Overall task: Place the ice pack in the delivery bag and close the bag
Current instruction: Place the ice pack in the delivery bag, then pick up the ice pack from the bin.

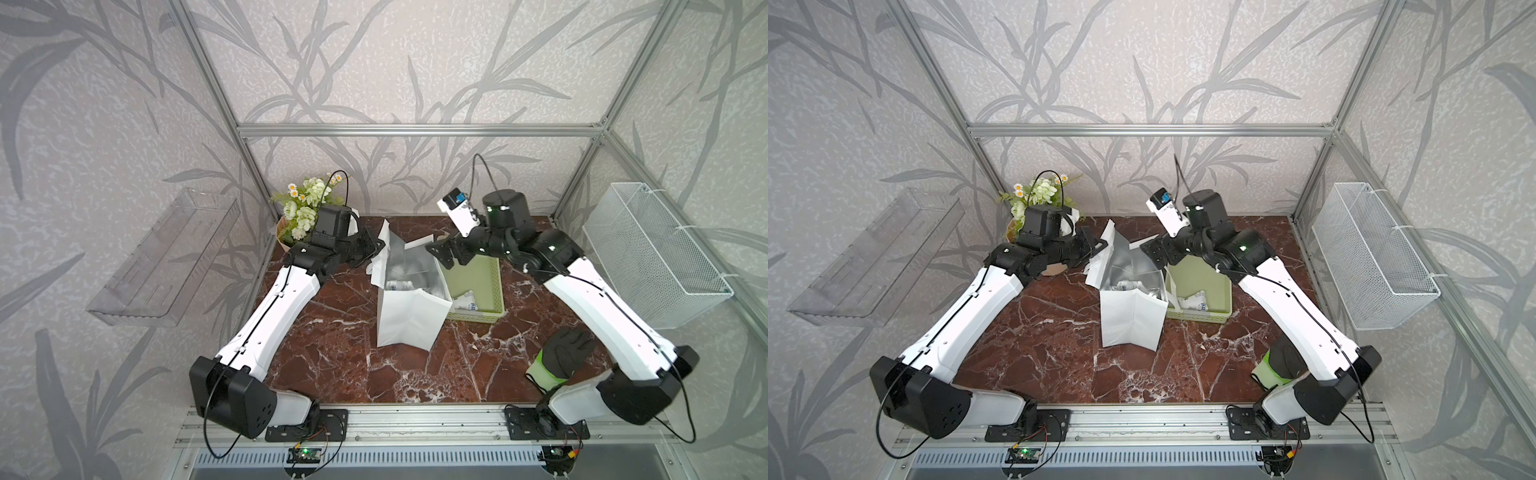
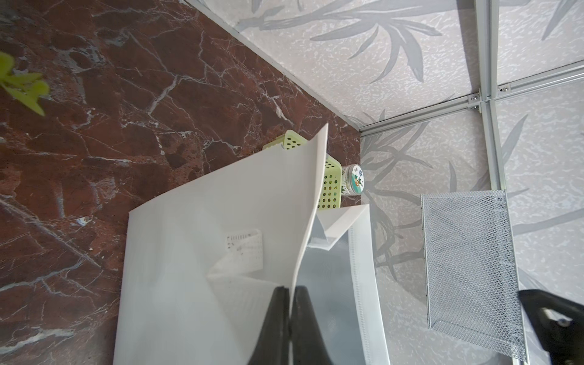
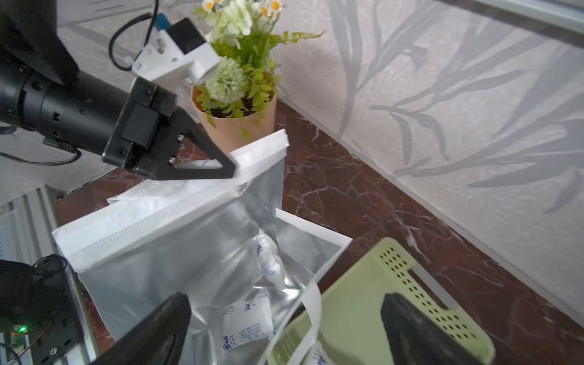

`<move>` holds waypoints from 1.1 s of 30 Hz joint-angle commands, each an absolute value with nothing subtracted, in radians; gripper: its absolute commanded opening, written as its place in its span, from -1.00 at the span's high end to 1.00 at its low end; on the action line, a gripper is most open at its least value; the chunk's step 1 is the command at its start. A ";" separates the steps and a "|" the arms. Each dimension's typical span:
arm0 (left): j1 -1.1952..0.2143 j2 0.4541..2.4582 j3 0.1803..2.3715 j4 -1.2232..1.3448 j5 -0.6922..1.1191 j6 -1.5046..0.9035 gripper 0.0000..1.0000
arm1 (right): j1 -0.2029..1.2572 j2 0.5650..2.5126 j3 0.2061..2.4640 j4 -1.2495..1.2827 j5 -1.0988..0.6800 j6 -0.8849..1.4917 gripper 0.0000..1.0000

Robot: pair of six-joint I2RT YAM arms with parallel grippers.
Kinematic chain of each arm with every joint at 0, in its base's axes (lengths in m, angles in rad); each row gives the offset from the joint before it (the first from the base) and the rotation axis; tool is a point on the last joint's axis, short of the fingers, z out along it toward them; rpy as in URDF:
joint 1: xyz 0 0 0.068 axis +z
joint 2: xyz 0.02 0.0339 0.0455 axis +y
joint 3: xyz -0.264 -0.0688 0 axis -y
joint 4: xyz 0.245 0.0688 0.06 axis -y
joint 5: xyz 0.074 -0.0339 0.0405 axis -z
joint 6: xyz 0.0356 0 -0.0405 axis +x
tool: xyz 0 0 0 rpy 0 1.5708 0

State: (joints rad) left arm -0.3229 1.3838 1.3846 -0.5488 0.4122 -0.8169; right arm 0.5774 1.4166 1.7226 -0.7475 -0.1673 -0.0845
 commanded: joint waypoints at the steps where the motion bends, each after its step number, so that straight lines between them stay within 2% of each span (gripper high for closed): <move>1: -0.316 1.382 1.401 -0.569 0.392 -0.783 1.00 | 0.461 1.367 1.630 -0.936 -0.195 -0.133 -0.98; 4: -0.312 1.384 1.401 -0.568 0.388 -0.782 1.00 | 0.374 1.352 1.505 -0.998 -0.172 -0.179 -0.98; 11: -0.305 1.384 1.399 -0.571 0.383 -0.782 1.00 | 0.352 1.472 1.337 -0.993 -0.096 -0.285 -0.97; 26: -0.305 1.352 1.362 -0.566 0.362 -0.795 1.00 | 0.406 1.844 1.401 -0.901 -0.126 -0.462 -0.77; 33: -0.304 1.353 1.353 -0.561 0.361 -0.802 1.00 | 0.425 1.965 1.434 -0.888 -0.117 -0.502 -0.78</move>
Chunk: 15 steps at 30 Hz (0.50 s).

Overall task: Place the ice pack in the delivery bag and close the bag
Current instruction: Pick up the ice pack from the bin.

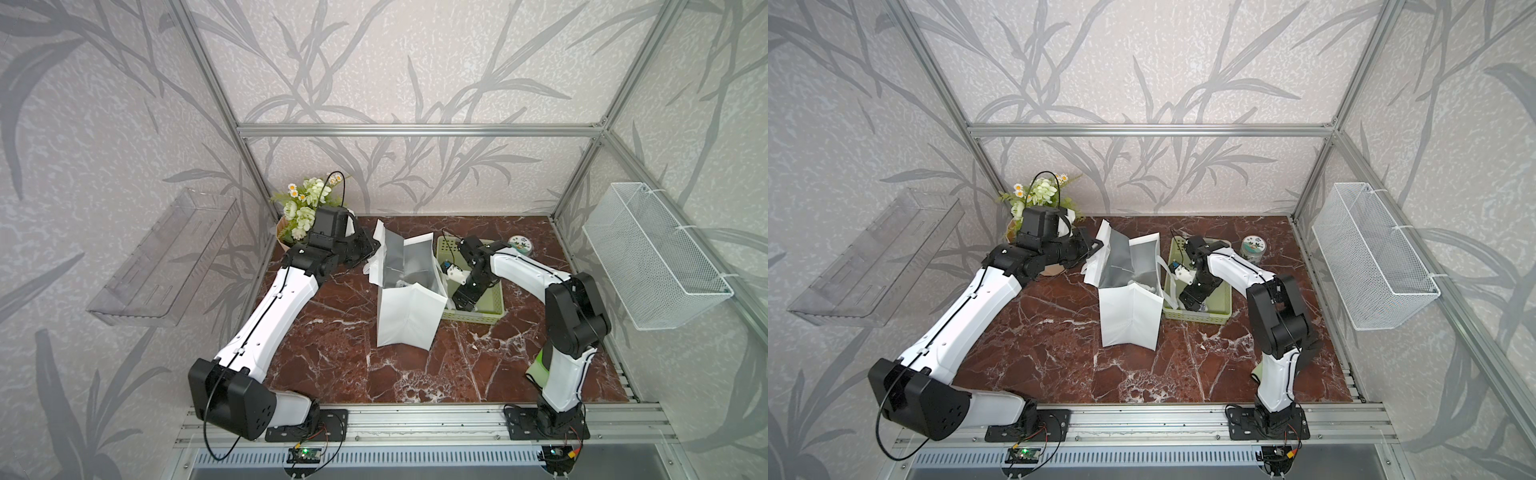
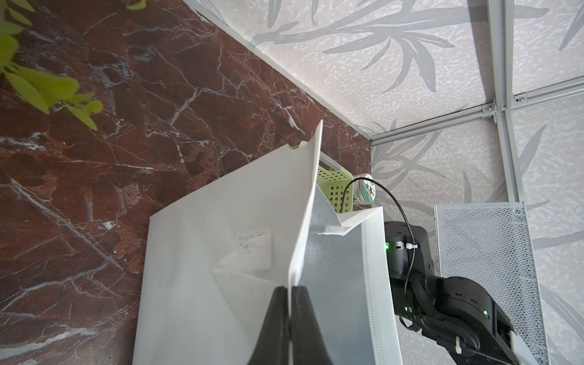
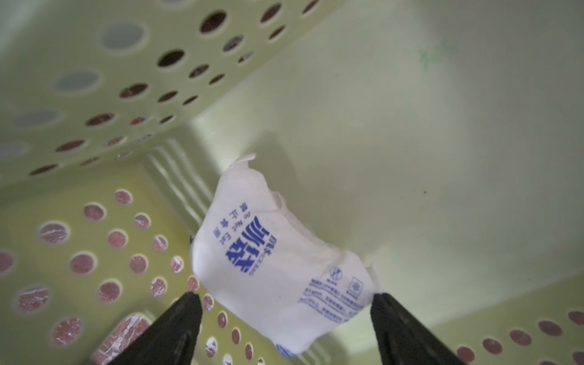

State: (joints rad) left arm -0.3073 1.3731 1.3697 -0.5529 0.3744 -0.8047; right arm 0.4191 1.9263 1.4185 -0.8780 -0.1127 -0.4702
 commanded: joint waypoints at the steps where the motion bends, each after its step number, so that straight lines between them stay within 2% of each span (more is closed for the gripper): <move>1: -0.305 1.350 1.352 -0.560 0.358 -0.802 1.00 | 0.425 1.976 1.433 -0.885 -0.116 -0.504 -0.78; 10: -0.305 1.349 1.351 -0.555 0.350 -0.810 1.00 | 0.418 2.024 1.402 -0.827 -0.056 -0.483 -0.74; 15: -0.305 1.351 1.354 -0.558 0.348 -0.811 1.00 | 0.418 2.020 1.388 -0.736 -0.124 -0.431 -0.70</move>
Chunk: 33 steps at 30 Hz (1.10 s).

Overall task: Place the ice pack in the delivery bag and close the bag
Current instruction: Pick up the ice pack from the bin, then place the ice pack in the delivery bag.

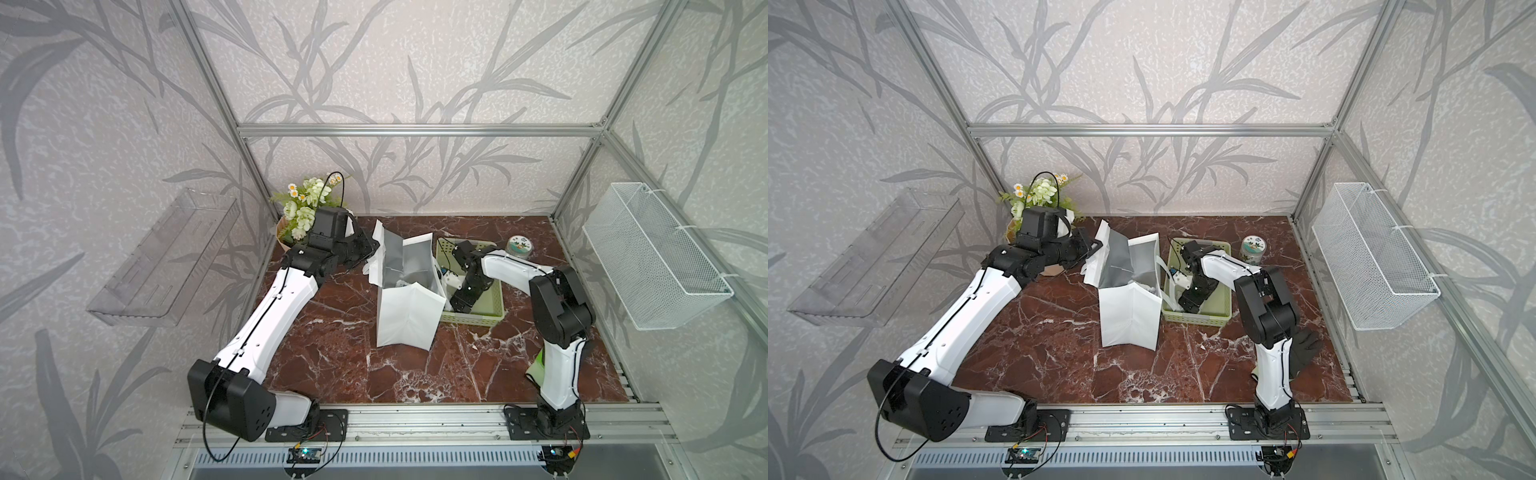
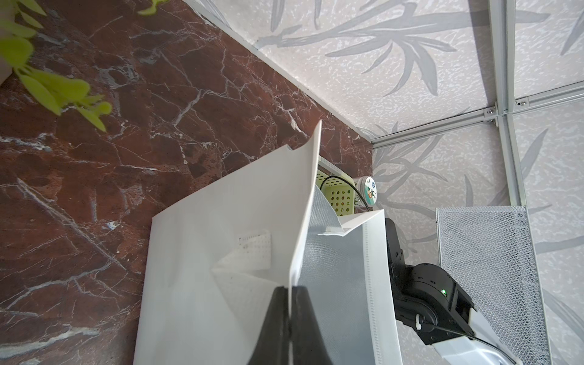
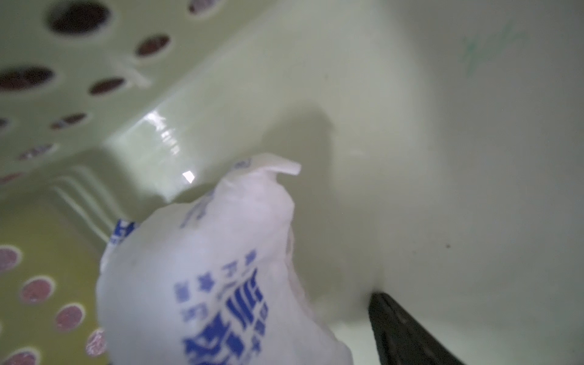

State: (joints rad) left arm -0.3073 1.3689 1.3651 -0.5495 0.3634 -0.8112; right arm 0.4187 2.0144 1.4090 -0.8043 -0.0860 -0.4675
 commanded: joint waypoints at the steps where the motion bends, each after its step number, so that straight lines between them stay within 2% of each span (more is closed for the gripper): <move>1: -0.304 1.352 1.354 -0.557 0.348 -0.811 1.00 | 0.419 2.018 1.381 -0.713 -0.147 -0.421 -0.66; 5: -0.304 1.346 1.355 -0.561 0.345 -0.811 1.00 | 0.418 2.015 1.372 -0.701 -0.155 -0.402 -0.32; 7: -0.306 1.340 1.351 -0.563 0.344 -0.808 1.00 | 0.409 1.996 1.359 -0.703 -0.120 -0.392 0.00; 11: -0.307 1.339 1.348 -0.544 0.372 -0.790 1.00 | 0.352 1.908 1.333 -0.694 -0.117 -0.330 0.30; 20: -0.325 1.432 1.425 -0.439 0.534 -0.778 1.00 | 0.284 1.525 1.361 -0.683 -0.188 -0.178 0.34; 25: -0.349 1.534 1.536 -0.441 0.574 -0.764 1.00 | 0.305 1.338 1.412 -0.542 -0.282 -0.037 0.38; 33: -0.382 1.645 1.663 -0.423 0.613 -0.767 1.00 | 0.521 1.379 1.583 -0.486 -0.215 -0.033 0.38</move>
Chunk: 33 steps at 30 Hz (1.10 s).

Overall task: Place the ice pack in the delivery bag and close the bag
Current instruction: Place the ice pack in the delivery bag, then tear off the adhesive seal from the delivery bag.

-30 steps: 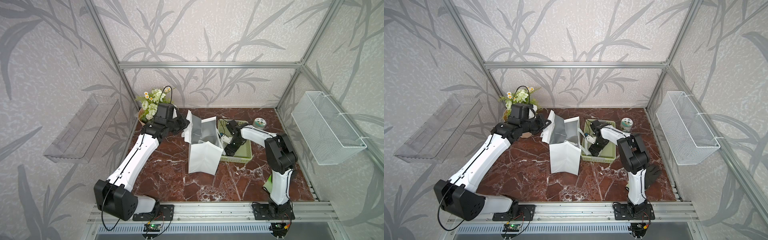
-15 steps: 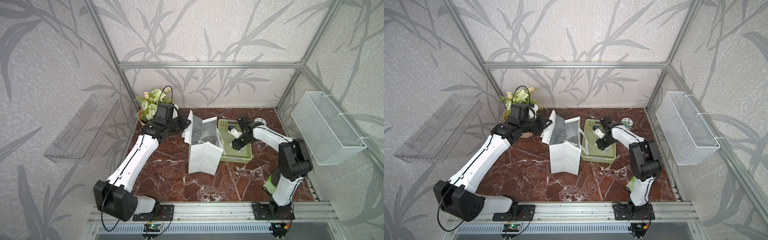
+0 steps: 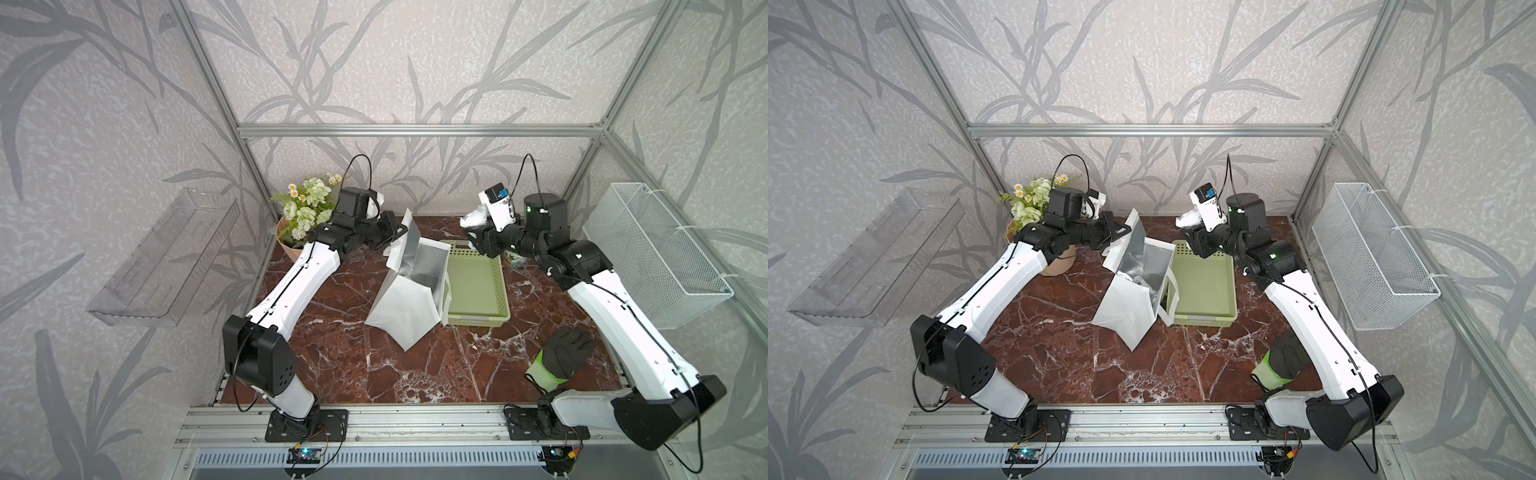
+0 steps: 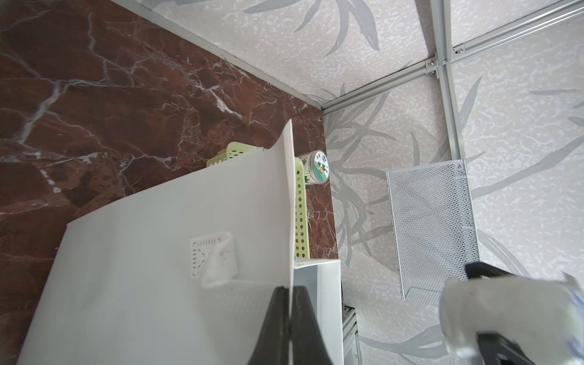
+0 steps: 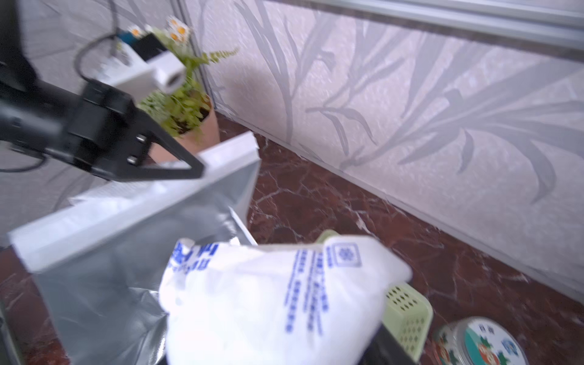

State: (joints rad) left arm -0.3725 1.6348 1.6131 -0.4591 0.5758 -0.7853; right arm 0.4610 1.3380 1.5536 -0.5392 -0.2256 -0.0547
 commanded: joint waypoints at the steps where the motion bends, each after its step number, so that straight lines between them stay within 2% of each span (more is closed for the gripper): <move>1: -0.382 1.650 1.670 -0.424 0.616 -0.766 1.00 | 0.552 1.398 1.591 -0.472 -0.203 -0.040 0.37; 8: -0.379 1.642 1.671 -0.469 0.576 -0.729 1.00 | 0.654 1.541 1.623 -0.438 -0.198 -0.034 0.25; 10: -0.378 1.639 1.665 -0.478 0.566 -0.726 1.00 | 0.658 1.562 1.620 -0.445 -0.182 -0.034 0.05; 13: -0.370 1.631 1.658 -0.496 0.551 -0.724 1.00 | 0.658 1.571 1.636 -0.485 -0.175 -0.045 -0.52; 16: -0.351 1.616 1.649 -0.526 0.528 -0.711 1.00 | 0.656 1.547 1.675 -0.545 -0.132 -0.066 -0.98; 18: -0.332 1.602 1.645 -0.552 0.520 -0.691 0.97 | 0.652 1.525 1.703 -0.596 -0.088 -0.088 -0.98; 22: -0.279 1.572 1.626 -0.582 0.554 -0.668 0.59 | 0.595 1.493 1.733 -0.701 -0.080 -0.084 -0.98; 26: -0.241 1.549 1.637 -0.644 0.576 -0.633 0.05 | 0.551 1.496 1.729 -0.779 -0.085 -0.074 -0.98; 30: -0.221 1.517 1.693 -0.776 0.522 -0.541 -0.30 | 0.549 1.513 1.706 -0.784 -0.107 -0.061 -0.98; 33: -0.209 1.492 1.752 -0.903 0.445 -0.469 -0.48 | 0.549 1.530 1.697 -0.779 -0.104 -0.053 -0.98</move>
State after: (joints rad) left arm -0.2184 1.5478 1.6836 -0.7578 0.5152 -0.5686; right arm 0.5442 1.5131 1.7084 -0.7452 -0.0982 -0.0700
